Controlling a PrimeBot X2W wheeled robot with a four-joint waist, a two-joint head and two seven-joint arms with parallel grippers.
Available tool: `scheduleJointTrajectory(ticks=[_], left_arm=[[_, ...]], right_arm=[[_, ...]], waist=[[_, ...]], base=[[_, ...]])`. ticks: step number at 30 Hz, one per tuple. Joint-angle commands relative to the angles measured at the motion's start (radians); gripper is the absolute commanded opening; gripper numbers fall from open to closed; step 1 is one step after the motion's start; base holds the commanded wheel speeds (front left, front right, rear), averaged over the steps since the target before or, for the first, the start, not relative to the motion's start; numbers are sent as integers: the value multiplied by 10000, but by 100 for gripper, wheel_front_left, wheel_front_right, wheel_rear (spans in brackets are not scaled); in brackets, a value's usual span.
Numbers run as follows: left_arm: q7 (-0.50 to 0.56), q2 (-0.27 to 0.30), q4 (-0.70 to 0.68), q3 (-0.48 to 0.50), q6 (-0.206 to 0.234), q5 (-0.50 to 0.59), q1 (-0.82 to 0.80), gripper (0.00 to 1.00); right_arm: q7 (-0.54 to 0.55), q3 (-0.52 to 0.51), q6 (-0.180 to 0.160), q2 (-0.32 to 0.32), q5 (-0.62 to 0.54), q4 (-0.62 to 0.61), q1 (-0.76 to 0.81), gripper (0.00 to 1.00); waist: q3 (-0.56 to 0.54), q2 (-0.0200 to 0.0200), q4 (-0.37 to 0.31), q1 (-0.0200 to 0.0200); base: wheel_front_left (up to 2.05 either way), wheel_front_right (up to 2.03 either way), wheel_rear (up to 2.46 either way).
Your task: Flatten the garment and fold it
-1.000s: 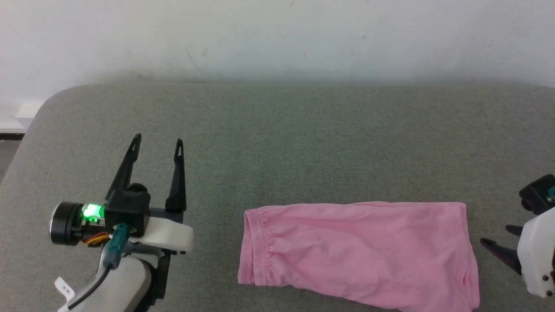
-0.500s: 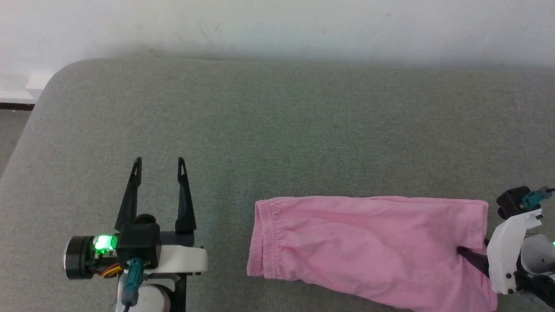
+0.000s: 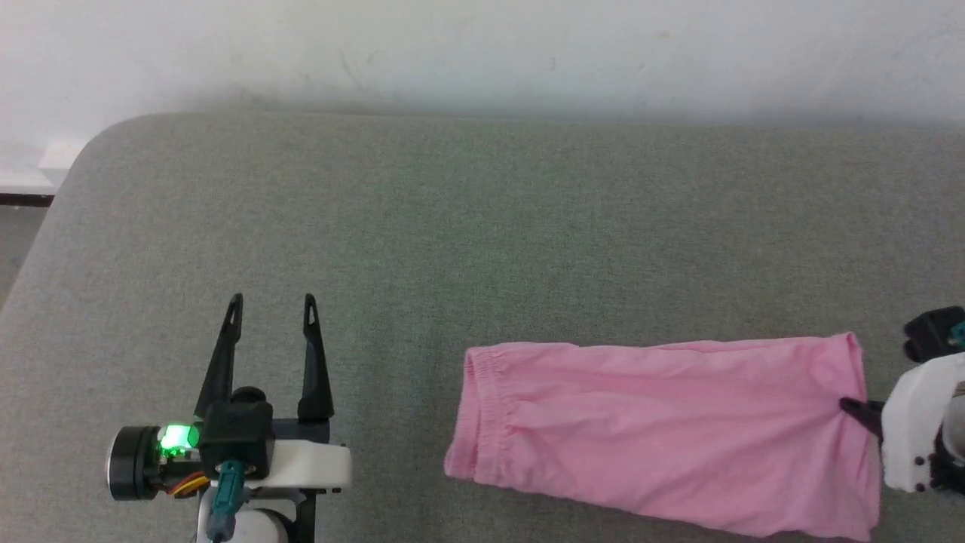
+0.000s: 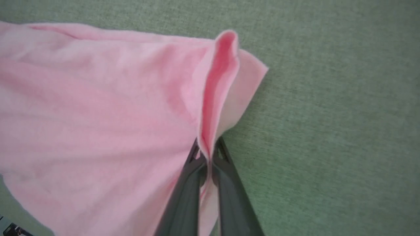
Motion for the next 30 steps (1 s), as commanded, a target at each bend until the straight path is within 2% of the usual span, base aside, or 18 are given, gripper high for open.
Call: scheduleJointTrajectory(ticks=[1,10,14,17,24,30], left_arm=[[-47,-75,22,84,-80,129,146,100],[-47,-310,157,169,-616,482,343,100],[-47,-339,162,216,-746,560,406,100],[-47,-365,166,234,-843,592,412,100],[-47,-445,167,307,-1013,633,372,100],[-47,-595,154,270,-1113,679,186,100]], right_arm=[[-68,-180,-25,-247,73,7,-90,0],[86,-1012,-25,-1830,265,69,676,0],[275,-840,-25,-2140,387,-916,943,0],[423,-594,-25,-2384,413,-2091,1120,0],[1188,-165,-25,-2337,566,-5215,1064,0],[1838,1023,-25,-1744,346,-6283,165,0]], waist=[[-127,-1,-100,-1],[-449,-1,-269,-1],[-514,-1,-329,-1],[-524,-1,-322,-1],[-541,-1,-185,-1],[-305,-1,136,-1]], base=[[0,0,0],[0,0,0],[0,0,0],[0,0,0],[0,0,0],[0,0,0]])
